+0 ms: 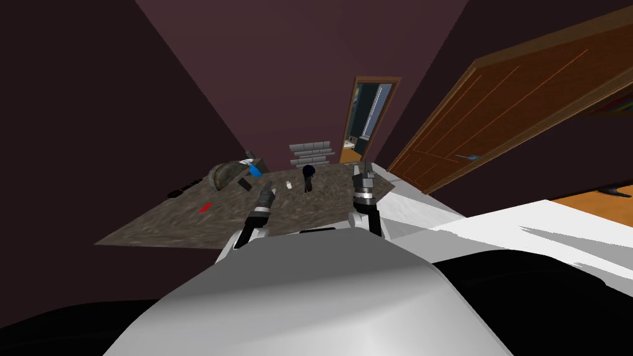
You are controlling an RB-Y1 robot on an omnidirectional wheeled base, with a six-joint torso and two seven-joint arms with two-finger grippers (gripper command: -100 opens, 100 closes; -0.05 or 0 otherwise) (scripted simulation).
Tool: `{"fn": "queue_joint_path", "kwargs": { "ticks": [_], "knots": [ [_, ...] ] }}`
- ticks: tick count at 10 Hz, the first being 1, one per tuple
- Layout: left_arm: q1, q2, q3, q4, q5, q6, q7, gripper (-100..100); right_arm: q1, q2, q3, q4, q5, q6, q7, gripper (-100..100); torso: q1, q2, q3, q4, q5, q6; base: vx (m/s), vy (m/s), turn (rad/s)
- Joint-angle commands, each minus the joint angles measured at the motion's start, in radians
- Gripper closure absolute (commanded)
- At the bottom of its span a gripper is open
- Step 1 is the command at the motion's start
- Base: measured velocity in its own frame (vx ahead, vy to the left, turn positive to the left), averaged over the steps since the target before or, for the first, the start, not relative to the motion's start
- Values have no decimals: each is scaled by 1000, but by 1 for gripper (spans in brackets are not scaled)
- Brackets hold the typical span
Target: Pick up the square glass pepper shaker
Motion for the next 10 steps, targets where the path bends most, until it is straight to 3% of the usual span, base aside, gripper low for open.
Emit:
{"fn": "queue_joint_path", "kwargs": {
  "ticks": [1,10],
  "knots": [
    [-4,40,8,29,-5,39,-2,-100,0,0,0,0,0,0,0,0,0,0,0,0,0,0,1,-31,-226],
    [-47,263,33,225,-54,284,-29,-100,0,0,0,0,0,0,0,0,0,0,0,0,0,0,-2,-34,-230]
  ]
}}
